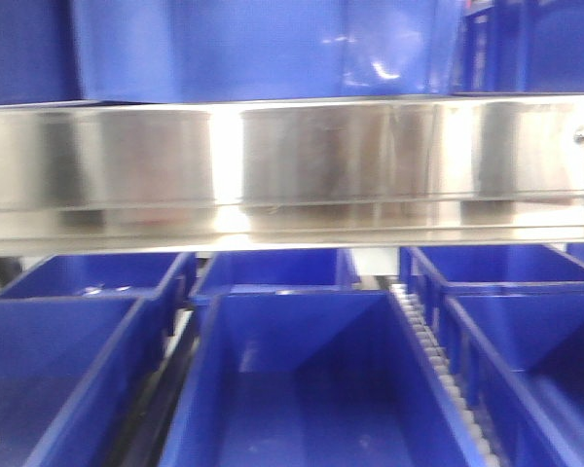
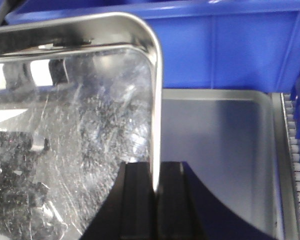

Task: Stack silver trays without gaps
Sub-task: 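Move the held tray over the silver tray on the shelf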

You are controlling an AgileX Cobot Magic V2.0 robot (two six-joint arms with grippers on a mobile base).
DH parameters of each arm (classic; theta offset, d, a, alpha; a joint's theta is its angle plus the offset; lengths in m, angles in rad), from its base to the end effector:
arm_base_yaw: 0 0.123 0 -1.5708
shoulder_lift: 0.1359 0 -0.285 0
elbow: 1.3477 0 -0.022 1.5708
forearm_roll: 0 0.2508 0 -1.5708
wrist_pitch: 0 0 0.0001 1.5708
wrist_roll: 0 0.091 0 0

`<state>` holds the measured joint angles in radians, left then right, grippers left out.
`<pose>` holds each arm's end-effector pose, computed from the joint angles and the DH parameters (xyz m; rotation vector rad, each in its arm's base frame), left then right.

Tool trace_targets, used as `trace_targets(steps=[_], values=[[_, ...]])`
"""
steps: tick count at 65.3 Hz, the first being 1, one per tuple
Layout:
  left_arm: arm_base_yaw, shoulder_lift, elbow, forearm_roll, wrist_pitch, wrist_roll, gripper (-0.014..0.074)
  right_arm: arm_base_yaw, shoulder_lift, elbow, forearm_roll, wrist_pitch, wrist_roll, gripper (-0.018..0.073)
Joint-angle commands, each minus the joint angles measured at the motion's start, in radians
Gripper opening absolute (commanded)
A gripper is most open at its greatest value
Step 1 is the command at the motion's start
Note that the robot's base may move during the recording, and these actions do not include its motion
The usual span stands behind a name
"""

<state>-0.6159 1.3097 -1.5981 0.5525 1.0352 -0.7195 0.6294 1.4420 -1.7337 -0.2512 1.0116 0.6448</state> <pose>0.2337 -0.1151 0.4732 -0.0555 2.0886 -0.1175 0.2533 0.1607 0.4696 -0.0111 2.2035 0.4145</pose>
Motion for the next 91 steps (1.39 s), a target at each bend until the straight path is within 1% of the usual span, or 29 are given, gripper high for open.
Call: trace_targets(steps=[1,91], values=[[0.001,-0.013,-0.009,0.062,0.014,0.003,-0.0015,-0.005,-0.018,-0.009,-0.043,-0.010,-0.007,-0.0077],[0.001,-0.013,-0.009,0.064,0.010,0.003,-0.0015,-0.005,-0.018,-0.009,-0.043,-0.010,-0.007,-0.0077]])
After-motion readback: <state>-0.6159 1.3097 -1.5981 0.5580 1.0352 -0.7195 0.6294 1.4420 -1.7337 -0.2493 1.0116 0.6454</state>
